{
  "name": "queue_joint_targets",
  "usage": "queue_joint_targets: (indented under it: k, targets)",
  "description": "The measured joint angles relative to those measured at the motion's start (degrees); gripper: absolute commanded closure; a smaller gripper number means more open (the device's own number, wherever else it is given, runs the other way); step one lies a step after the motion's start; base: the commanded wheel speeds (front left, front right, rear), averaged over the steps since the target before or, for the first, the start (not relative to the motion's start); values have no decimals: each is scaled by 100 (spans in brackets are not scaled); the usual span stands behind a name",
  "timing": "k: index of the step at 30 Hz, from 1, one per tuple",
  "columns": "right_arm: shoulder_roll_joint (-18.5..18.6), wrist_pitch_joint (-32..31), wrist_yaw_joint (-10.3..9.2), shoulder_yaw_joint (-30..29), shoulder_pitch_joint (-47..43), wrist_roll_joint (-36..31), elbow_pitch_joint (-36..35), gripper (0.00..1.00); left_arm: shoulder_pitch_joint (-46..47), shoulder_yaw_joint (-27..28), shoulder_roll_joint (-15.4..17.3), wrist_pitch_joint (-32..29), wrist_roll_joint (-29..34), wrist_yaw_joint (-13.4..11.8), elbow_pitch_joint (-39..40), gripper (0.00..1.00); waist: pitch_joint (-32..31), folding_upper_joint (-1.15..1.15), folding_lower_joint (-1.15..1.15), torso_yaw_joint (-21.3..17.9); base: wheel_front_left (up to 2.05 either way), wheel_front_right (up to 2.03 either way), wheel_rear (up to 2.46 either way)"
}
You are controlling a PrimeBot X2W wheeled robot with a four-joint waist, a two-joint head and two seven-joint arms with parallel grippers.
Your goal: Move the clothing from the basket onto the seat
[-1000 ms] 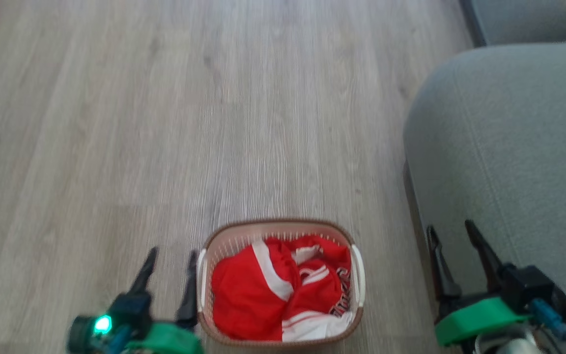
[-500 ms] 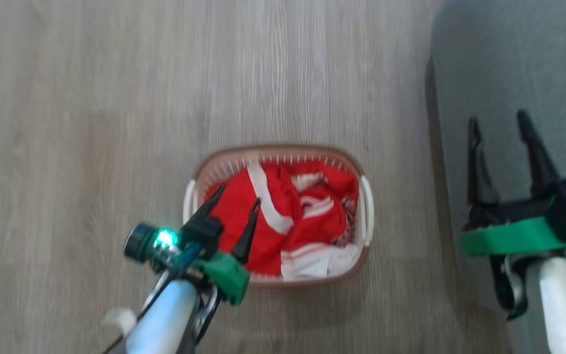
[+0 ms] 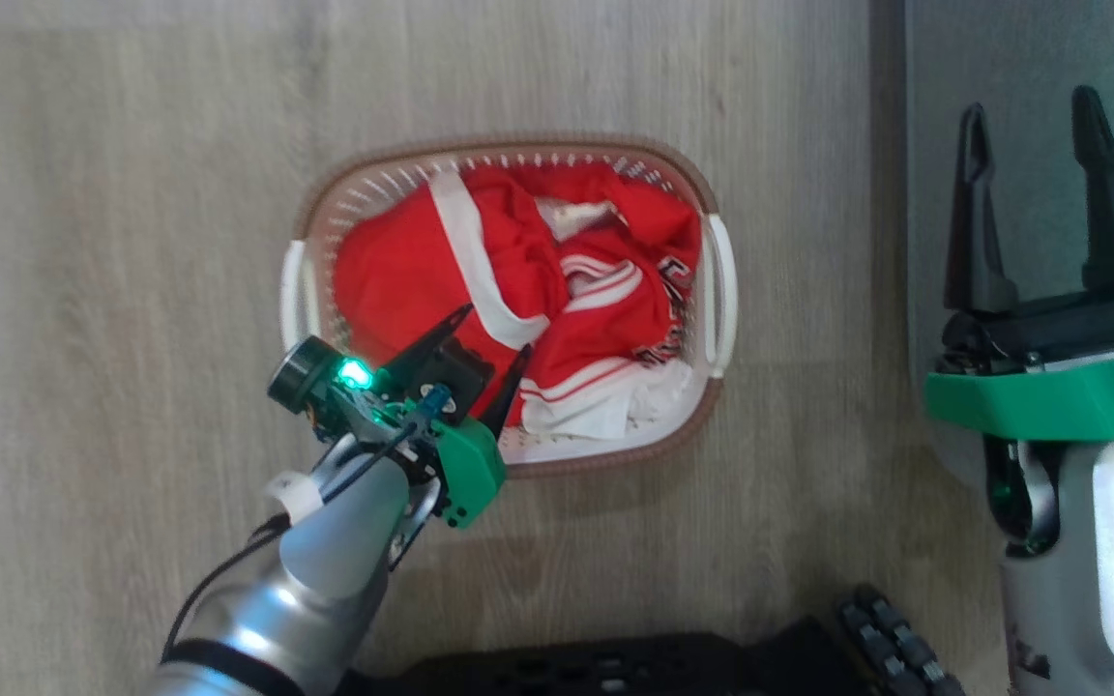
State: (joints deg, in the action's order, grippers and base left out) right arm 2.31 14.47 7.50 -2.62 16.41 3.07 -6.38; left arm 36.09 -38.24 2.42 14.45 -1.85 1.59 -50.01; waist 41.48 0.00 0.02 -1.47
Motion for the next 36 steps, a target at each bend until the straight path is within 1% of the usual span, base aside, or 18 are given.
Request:
queue_joint_targets:
  k: [4,9,11,15,18,19,20,21,22,23,24,25,30,36]
  targets:
    - [0,1,1,122,121,82,-89,0,252,-110,0,0,-60,-1,-372,0,299,0,-1,-170,0,0,0]
    - [1,16,0,149,210,172,-235,0,585,-194,-5,0,-62,-37,-612,0,602,0,-1,-373,0,0,0]
    - [1,16,1,165,213,224,-249,0,695,-197,-5,0,-71,-121,-770,0,697,0,-1,-443,0,0,0]
    - [1,16,1,199,257,256,-256,0,866,-197,-1,0,-85,-389,-1181,0,826,0,-1,-562,0,0,0]
    - [1,16,1,213,324,281,-256,0,933,-197,-3,0,-86,-445,-1352,0,859,0,-2,-605,0,0,0]
    - [1,16,1,223,336,307,-256,0,959,-197,-2,0,-87,-470,-1406,2,868,1,-2,-623,0,0,0]
    - [1,16,1,236,339,314,-256,0,977,-198,0,0,-103,-470,-1449,21,872,1,-2,-639,0,0,0]
    - [1,16,1,241,338,315,-253,0,978,-196,-1,0,-151,-469,-1459,47,871,0,-1,-651,0,0,0]
    - [1,16,0,245,338,332,-252,0,978,-194,-1,0,-201,-464,-1446,56,868,0,-2,-660,0,0,0]
    - [1,16,1,255,338,355,-252,0,978,-194,-1,0,-234,-465,-1416,69,864,0,-2,-669,0,0,0]
    - [1,16,1,267,338,355,-252,0,978,-196,-2,0,-245,-466,-1396,98,861,1,-2,-676,0,0,0]
    - [1,16,1,270,339,355,-250,0,978,-199,-2,0,-245,-466,-1388,100,859,0,-2,-682,0,0,0]
    - [1,16,1,244,357,355,-203,0,970,-221,-1,0,-368,-464,-1246,100,794,0,-2,-669,0,0,0]
    - [1,16,1,208,355,405,22,0,860,-205,1,0,-505,-457,-849,100,453,0,-2,-584,0,0,0]
